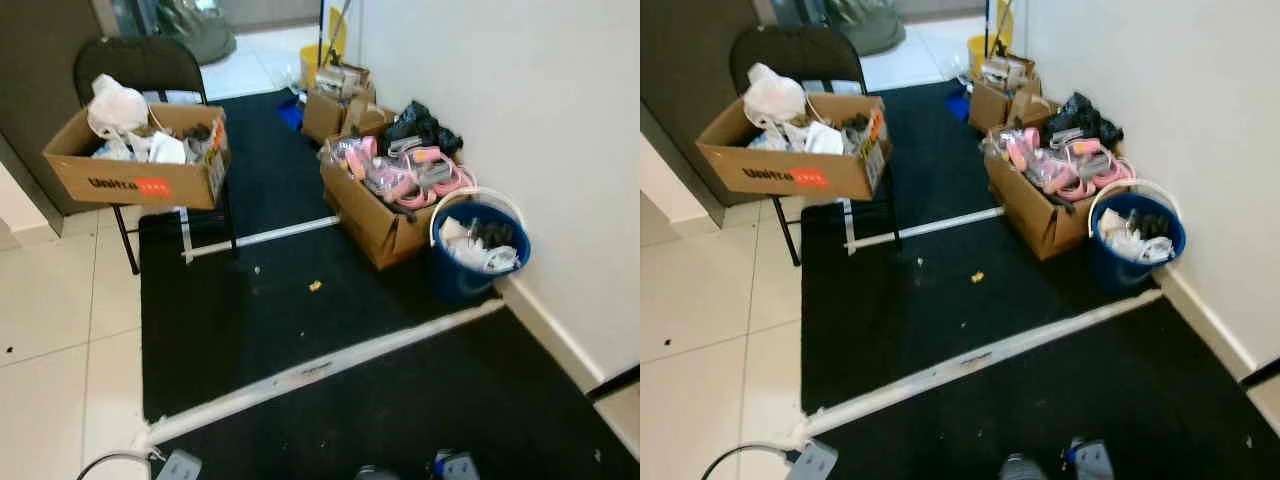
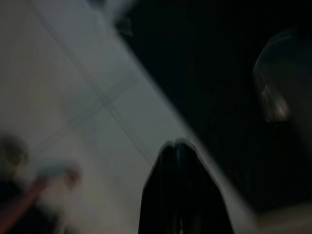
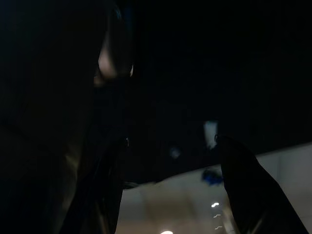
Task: Picking trash to rubbish bin
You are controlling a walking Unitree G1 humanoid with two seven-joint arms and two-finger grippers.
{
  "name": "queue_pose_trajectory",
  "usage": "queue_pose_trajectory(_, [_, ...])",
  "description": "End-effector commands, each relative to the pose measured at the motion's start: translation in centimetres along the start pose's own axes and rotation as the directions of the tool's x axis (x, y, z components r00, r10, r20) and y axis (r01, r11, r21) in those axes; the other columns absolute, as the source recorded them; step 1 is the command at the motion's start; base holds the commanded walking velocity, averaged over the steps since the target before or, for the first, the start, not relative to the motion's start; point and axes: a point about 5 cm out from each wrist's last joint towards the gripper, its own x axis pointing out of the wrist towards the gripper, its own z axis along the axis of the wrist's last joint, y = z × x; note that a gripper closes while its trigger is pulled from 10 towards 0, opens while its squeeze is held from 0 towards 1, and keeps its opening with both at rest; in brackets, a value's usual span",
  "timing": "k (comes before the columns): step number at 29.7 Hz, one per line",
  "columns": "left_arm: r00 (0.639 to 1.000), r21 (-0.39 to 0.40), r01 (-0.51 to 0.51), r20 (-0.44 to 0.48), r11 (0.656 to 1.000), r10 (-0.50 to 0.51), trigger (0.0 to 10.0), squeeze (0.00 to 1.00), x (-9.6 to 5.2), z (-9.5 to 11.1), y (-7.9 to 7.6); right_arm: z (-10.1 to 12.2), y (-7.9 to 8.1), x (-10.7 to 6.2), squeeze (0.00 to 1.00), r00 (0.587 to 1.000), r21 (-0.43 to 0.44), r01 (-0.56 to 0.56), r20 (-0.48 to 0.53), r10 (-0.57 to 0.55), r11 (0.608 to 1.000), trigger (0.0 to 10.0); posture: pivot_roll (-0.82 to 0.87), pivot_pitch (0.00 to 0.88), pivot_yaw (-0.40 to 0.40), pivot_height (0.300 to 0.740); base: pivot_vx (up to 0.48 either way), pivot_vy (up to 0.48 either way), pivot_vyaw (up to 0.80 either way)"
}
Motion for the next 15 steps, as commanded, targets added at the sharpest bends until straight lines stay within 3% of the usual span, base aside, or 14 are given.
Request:
queue_pose_trajectory(1, [0.999,-0.011,-0.007,-0.05,1.0,0.006,10.0,0.0,-0.12,-1.66,0.02,0.27,0.62,0.06,0.0,1.0,-0.012,-0.02,0.007,0.02,1.0,10.0,-0.01,0.079,0.041,0.74,0.334,0.0,0.0])
queue_pose_trajectory(15, [0.999,0.004,-0.002,-0.044,1.0,0.003,10.0,0.0,-0.13,-1.69,-0.01,0.15,0.62,0.06,0.0,1.0,-0.027,-0.021,0.002,0.021,0.999,10.0,-0.01,0.083,0.043,0.74,0.336,0.0,0.0])
